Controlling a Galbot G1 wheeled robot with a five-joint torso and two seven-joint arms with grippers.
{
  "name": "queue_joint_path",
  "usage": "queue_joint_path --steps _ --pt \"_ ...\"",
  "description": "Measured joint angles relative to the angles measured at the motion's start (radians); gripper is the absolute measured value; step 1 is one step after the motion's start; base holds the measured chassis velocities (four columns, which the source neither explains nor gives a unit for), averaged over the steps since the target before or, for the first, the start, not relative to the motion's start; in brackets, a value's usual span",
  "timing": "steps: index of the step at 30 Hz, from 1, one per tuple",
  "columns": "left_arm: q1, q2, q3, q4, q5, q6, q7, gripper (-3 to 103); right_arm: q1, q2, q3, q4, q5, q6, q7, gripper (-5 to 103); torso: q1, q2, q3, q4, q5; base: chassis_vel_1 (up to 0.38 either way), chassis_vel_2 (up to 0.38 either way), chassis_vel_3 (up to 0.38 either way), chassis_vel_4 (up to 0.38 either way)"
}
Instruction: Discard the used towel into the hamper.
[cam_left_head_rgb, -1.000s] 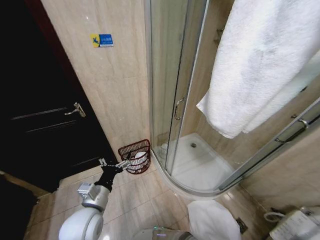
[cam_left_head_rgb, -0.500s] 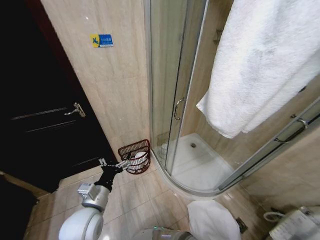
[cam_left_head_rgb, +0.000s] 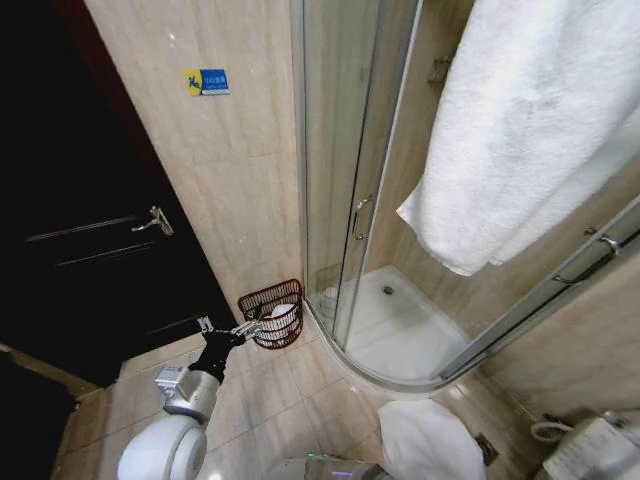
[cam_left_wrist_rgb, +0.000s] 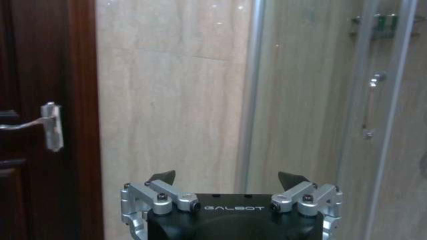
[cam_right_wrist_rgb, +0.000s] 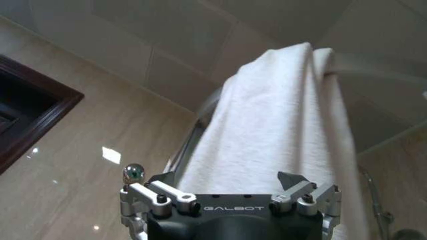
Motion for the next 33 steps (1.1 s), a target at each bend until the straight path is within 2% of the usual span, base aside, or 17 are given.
queue_joint_path --steps 3,12,18,23,28,33 --pt "0.0 0.0 0.0 0.0 0.0 0.0 0.0 100 0.002 0.001 -0.002 -0.004 -0.002 0.004 0.008 100 0.0 0.0 0.0 0.0001 -0.0017 0.163 0.205 -0.169 -0.132" --pt "0.0 0.0 0.0 0.0 0.0 0.0 0.0 100 0.092 -0.007 -0.052 -0.114 -0.052 0.004 0.022 100 0.0 0.0 0.0 -0.0001 0.001 0.019 0.039 -0.036 -0.035" --pt "0.0 0.0 0.0 0.0 0.0 0.0 0.0 100 0.122 -0.037 -0.063 -0.171 -0.002 0.003 0.022 100 0.0 0.0 0.0 -0.0006 0.0005 -0.061 -0.063 0.032 0.027" --pt "0.0 0.0 0.0 0.0 0.0 0.0 0.0 100 0.106 -0.061 -0.06 -0.164 0.081 0.003 0.022 100 0.0 0.0 0.0 0.0002 -0.0005 0.0 0.0 0.0 0.0" --pt "0.0 0.0 0.0 0.0 0.0 0.0 0.0 100 0.1 -0.075 -0.041 -0.167 0.038 -0.04 -0.006 100 0.0 0.0 0.0 -0.0001 -0.0001 0.0 0.0 0.0 0.0" --pt "0.0 0.0 0.0 0.0 0.0 0.0 0.0 100 0.1 -0.092 -0.04 -0.167 0.035 -0.04 0.004 99 0.0 0.0 0.0 -0.0002 0.0004 0.001 0.01 -0.009 -0.007"
